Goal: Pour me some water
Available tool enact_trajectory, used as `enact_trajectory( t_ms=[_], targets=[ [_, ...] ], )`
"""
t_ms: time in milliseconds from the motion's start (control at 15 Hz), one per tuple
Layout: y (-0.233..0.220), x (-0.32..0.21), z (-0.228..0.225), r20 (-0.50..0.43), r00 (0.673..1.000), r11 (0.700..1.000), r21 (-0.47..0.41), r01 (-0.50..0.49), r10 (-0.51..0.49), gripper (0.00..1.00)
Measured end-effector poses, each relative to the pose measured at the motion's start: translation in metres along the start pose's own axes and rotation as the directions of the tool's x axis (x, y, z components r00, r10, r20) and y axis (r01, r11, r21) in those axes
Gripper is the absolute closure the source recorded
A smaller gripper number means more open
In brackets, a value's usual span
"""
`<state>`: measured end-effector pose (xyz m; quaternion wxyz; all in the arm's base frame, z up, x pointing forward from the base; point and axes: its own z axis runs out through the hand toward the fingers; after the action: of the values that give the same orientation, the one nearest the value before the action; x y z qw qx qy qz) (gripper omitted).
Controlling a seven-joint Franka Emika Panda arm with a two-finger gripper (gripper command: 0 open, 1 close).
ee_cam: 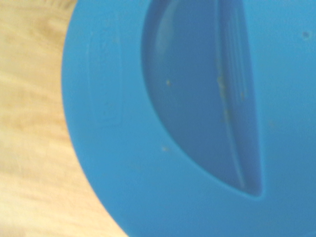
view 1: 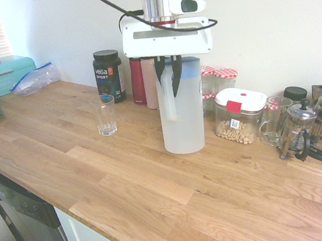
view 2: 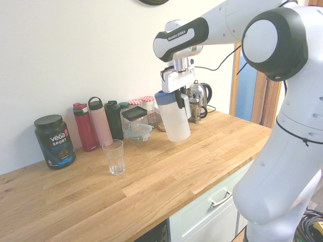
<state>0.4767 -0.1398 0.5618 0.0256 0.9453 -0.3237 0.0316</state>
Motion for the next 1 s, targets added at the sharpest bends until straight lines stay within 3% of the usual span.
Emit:
enact_trajectory(
  t_ms=[200,467,1000],
  targets=[
    [0.023,0.0,-0.002,-0.051,0.99,0.988,0.086,-0.128,0.132,1.0],
    [0.047,0.0,0.007,-0.119,0.947,0.946,0.168,-0.276,0.297,1.0],
    [0.05,-0.01,0.035,-0.066,0.942,0.935,0.168,-0.313,0.328,1.0]
  ],
)
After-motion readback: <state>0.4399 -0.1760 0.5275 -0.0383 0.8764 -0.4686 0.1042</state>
